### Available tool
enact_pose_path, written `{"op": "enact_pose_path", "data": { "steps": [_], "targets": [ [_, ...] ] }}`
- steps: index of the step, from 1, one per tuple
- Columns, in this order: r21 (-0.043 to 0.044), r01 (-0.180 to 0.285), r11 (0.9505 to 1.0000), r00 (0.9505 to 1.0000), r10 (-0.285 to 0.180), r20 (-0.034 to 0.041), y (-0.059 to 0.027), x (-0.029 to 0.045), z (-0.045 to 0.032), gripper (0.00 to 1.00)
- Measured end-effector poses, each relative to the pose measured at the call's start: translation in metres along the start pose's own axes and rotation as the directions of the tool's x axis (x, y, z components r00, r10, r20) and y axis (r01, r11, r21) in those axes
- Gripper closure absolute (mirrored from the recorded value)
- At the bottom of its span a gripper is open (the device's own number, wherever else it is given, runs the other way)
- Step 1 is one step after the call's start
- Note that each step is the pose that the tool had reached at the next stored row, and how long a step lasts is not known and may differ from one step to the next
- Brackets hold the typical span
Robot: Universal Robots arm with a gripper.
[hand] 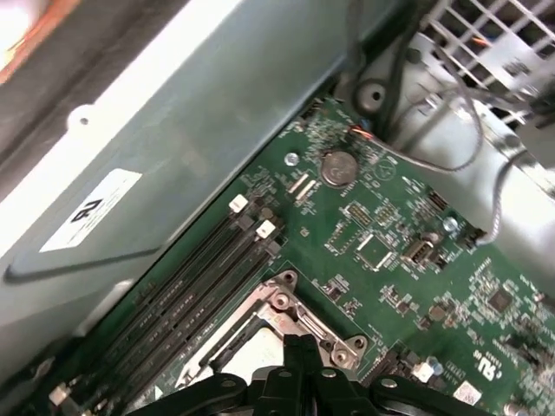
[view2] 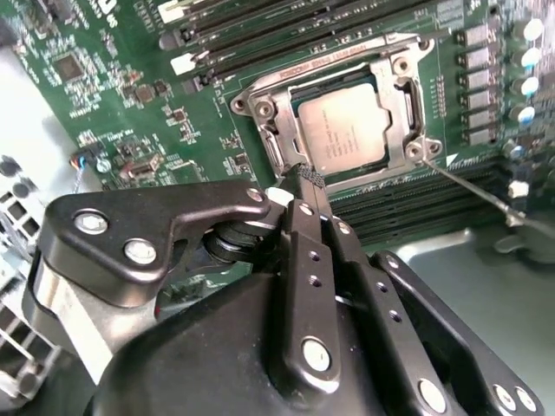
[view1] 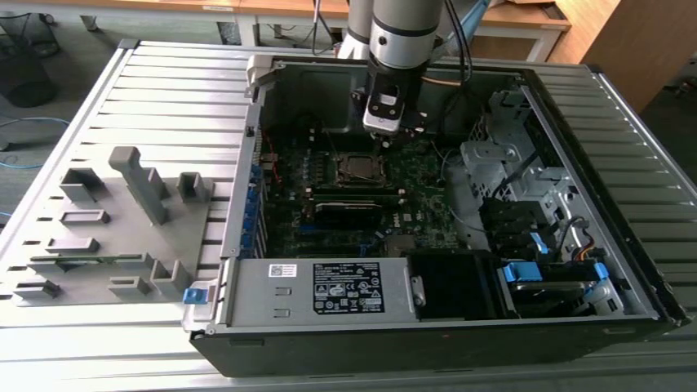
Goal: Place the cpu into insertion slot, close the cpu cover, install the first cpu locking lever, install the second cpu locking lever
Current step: 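Close the cpu cover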
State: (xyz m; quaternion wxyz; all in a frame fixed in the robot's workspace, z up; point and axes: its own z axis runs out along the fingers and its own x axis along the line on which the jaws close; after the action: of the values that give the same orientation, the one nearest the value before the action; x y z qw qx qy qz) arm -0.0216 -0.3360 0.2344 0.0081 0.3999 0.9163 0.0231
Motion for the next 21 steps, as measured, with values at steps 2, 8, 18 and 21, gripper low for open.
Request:
{"op": "enact_pose_path", "data": {
  "steps": [2,8,18,21],
  "targets": [
    [0.0001,0.037,0.9993,0.9993,-0.037,-0.0018,0.0000,0.0000,0.0000,0.89],
    [0.0000,0.145,0.9895,0.9894,-0.145,-0.0071,0.0000,0.0000,0.0002,0.89],
    [-0.0002,0.192,0.9814,0.9814,-0.192,-0.0094,0.0000,0.0000,0.0003,0.89],
    [-0.0004,0.216,0.9764,0.9764,-0.216,-0.0106,0.0000,0.0000,0.0004,0.89]
  ]
}}
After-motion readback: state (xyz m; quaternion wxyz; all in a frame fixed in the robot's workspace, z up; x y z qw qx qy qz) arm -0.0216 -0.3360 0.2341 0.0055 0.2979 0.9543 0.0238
